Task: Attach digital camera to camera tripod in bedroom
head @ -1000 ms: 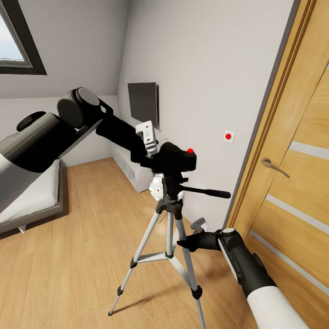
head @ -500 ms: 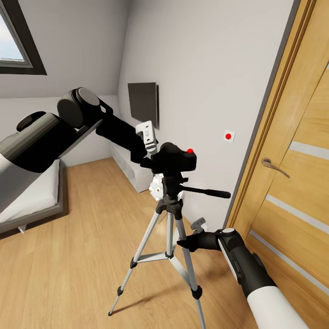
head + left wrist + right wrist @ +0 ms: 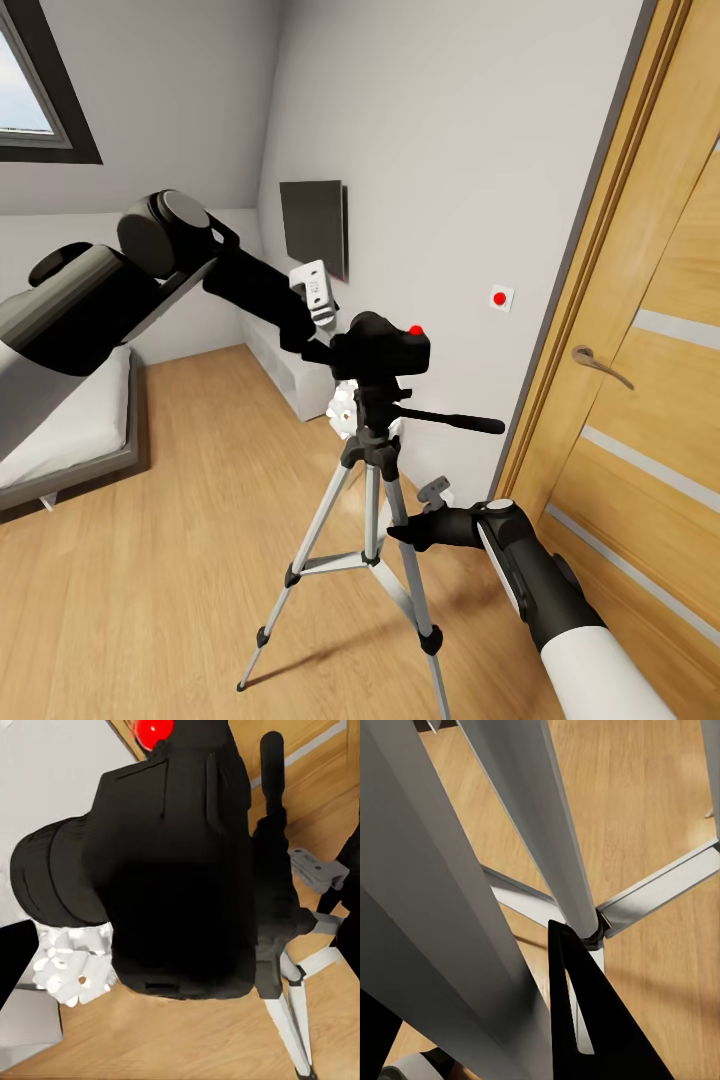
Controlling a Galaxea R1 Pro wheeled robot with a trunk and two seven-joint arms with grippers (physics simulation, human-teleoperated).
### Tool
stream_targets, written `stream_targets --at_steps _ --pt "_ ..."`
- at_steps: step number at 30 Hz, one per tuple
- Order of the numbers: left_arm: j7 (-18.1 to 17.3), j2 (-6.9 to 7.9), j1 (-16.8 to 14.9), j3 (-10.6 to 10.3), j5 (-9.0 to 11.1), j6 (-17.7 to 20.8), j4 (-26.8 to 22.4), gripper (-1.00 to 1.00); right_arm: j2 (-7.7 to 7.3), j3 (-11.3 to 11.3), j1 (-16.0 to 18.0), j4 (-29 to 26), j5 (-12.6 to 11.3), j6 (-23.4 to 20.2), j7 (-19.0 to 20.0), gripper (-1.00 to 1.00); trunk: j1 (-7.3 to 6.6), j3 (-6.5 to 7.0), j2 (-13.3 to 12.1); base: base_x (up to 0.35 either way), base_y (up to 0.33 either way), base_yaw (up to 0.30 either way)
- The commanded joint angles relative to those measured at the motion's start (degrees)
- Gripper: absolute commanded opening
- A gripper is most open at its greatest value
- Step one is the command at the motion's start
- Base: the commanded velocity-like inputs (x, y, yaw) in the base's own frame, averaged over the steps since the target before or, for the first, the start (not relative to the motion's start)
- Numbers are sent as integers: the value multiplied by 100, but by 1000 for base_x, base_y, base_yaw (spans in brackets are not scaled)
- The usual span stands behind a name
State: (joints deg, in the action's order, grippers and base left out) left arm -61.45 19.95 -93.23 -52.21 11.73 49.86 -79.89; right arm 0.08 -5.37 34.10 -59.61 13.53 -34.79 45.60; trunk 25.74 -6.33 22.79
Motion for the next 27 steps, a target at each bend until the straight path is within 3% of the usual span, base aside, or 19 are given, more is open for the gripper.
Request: stream_targets --at_steps 1,2,7,8,11,16,27 --pt "22 35 -11 19 45 38 34 100 1 1 4 -7 84 16 36 -100 4 -14 13 0 0 0" --pt "44 70 -11 72 58 42 76 100 1 1 5 -7 83 16 36 -100 4 -14 13 0 0 0" --pt "253 299 -11 864 204 55 471 100 1 -2 6 -7 86 16 36 -100 4 -14 13 0 0 0" --pt "295 369 -11 1137 308 56 624 100 1 -1 5 -7 87 16 36 -100 4 -14 13 0 0 0" --pt "340 442 -5 1389 501 58 784 100 1 -1 3 -7 84 16 36 -100 4 -14 13 0 0 0" --pt "385 502 10 1584 800 59 936 100 1 -2 5 -7 81 16 36 -100 4 -14 13 0 0 0" --pt "430 530 15 1649 942 69 1228 100 1 -2 4 -7 79 17 36 -100 4 -14 13 0 0 0"
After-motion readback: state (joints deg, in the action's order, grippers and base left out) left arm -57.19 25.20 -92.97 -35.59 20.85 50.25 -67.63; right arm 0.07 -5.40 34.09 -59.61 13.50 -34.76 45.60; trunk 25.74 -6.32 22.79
